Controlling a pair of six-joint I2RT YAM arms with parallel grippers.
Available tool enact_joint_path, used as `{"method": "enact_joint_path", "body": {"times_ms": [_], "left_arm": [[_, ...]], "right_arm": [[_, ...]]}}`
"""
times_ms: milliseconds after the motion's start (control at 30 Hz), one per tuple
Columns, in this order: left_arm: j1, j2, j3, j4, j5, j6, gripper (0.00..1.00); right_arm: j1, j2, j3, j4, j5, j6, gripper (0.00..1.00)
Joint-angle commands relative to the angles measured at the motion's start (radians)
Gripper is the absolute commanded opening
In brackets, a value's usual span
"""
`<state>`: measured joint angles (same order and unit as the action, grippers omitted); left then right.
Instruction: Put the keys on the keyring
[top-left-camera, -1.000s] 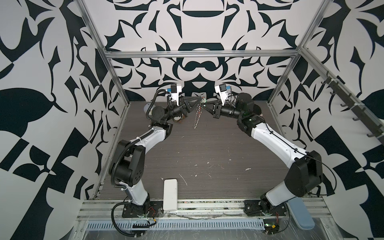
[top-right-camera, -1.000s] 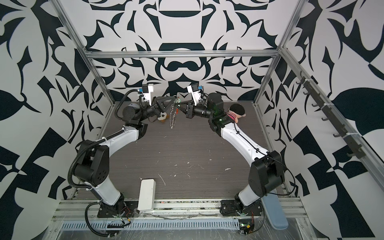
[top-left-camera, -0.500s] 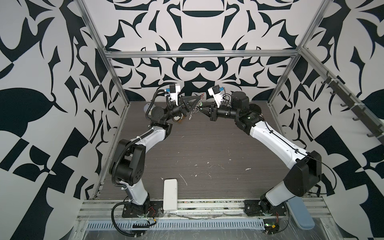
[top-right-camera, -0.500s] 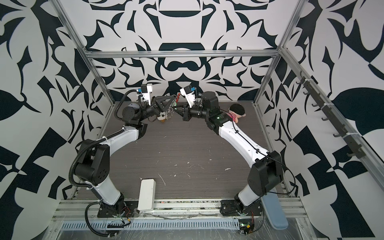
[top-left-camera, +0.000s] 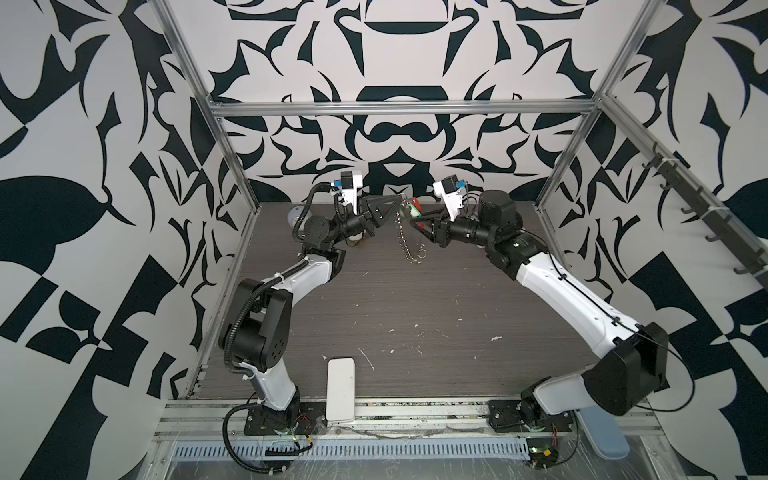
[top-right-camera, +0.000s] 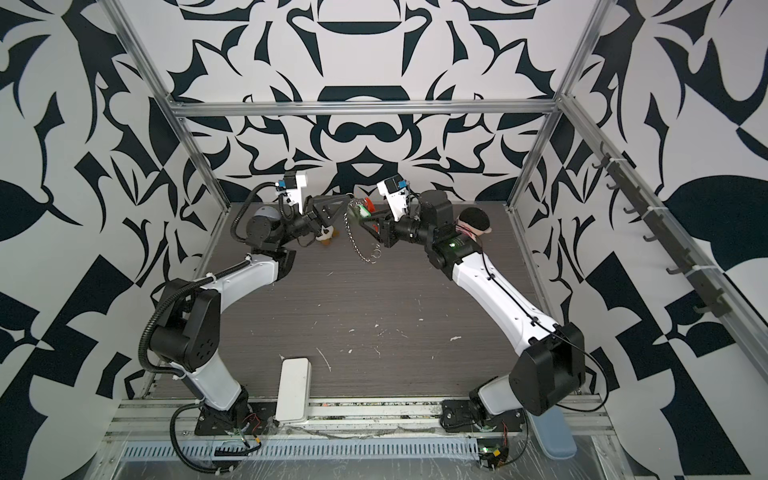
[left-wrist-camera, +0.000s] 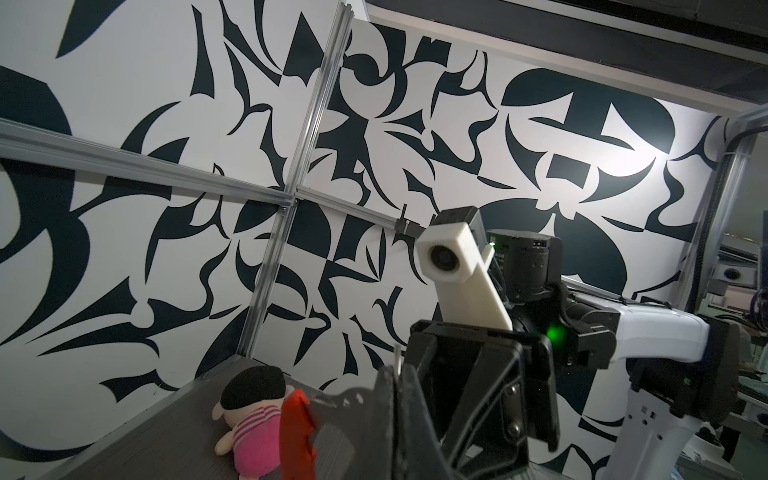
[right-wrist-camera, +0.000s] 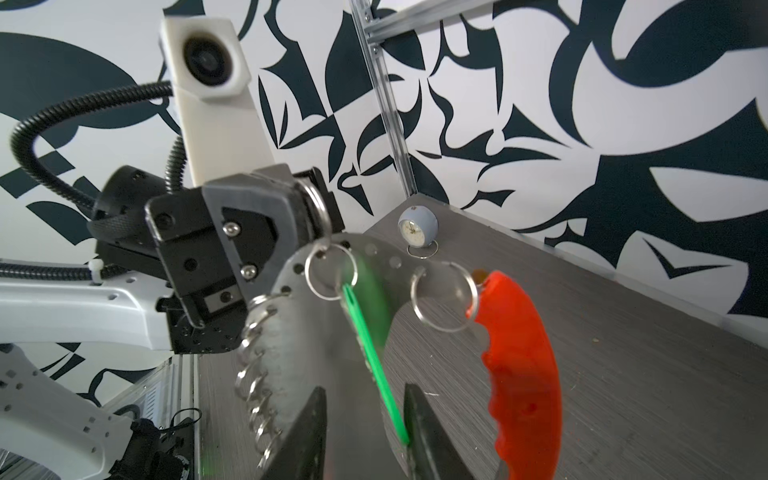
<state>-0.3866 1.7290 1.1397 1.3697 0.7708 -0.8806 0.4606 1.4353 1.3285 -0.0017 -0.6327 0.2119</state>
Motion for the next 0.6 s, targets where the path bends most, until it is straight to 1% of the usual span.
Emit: {"method": "enact_joint_path", "body": {"times_ms": [0,333,500,533,567], "left_arm": [[-0.003,-0.010,0.009,0.072,0.001,-0.022,0.00],[-0.009,-0.019,0.002,0.072,0.012,-0.030,0.00],[-0.008,-0.014,-0.005,0.071,0.012,-0.018,0.00],[-0.008,-0.011,-0.006,0.072,0.009,-0.016,0.00],[-0.006,-0.011,-0.009,0.072,0.006,-0.015,0.00]], "right_arm": [[0.006,0.005,0.038,0.042,-0.017,-0.014,0.35],[0.006,0.100,0.103,0.145,-0.067,0.043,0.35],[0.006,0.119,0.110,0.190,-0.079,0.074,0.36],[0.007,0.118,0.110,0.187,-0.079,0.074,0.34],[0.007,0.116,0.107,0.181,-0.079,0.071,0.30]]}}
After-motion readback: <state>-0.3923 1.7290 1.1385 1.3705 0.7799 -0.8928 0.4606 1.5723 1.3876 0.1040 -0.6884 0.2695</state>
